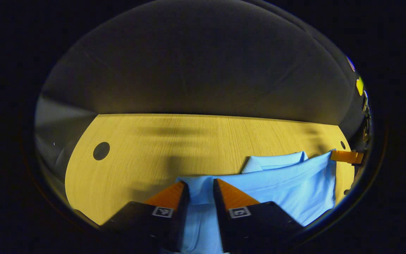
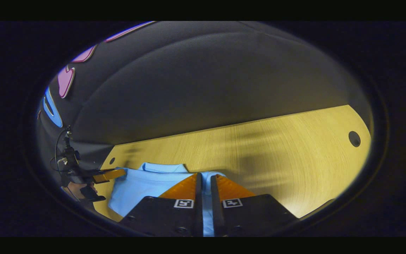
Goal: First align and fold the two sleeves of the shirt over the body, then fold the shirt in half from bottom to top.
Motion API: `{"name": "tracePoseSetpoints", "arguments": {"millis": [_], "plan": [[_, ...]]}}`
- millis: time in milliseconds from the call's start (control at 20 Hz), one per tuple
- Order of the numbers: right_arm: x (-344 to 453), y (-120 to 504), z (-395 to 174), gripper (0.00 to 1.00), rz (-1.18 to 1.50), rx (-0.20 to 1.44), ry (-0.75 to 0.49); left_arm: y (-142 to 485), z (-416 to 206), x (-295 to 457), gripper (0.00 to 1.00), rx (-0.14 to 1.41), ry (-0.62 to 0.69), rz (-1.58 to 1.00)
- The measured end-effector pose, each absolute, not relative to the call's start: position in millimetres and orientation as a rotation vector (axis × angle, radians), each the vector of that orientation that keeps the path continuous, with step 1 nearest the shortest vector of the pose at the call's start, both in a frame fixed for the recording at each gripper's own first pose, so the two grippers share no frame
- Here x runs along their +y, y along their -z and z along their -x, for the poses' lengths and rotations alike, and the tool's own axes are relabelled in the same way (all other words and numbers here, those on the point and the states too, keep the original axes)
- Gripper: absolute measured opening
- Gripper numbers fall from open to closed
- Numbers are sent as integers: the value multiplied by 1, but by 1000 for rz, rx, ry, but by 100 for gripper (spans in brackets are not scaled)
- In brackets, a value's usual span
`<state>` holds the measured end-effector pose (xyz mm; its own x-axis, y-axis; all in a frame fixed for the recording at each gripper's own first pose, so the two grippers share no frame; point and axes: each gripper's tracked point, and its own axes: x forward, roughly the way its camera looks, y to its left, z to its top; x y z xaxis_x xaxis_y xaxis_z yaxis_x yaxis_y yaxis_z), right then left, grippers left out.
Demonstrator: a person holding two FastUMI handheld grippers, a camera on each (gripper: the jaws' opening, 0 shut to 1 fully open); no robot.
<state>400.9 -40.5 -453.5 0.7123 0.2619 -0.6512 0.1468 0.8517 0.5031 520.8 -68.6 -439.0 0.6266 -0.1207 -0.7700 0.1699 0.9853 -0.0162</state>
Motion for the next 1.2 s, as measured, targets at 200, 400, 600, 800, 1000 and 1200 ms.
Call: {"name": "tracePoseSetpoints", "arguments": {"millis": [200, 400, 600, 800, 1000, 1200], "plan": [[-39, 447, -388, 63, -490, 796, -82, 414, -518, -69, 94, 834, 150, -76], [-41, 412, -377, 98, -405, 723, -50, 353, -507, -65, 98, 722, 173, -112], [-50, 366, -358, 98, -249, 595, 10, 280, -462, -60, 97, 591, 220, -139], [-49, 304, -322, 98, -194, 471, 73, 215, -396, -50, 98, 495, 227, -116], [-32, 234, -258, 98, -124, 368, 134, 152, -321, -37, 97, 391, 215, -92], [-10, 190, -187, 98, -97, 300, 159, 111, -242, -23, 97, 323, 213, -108]]}}
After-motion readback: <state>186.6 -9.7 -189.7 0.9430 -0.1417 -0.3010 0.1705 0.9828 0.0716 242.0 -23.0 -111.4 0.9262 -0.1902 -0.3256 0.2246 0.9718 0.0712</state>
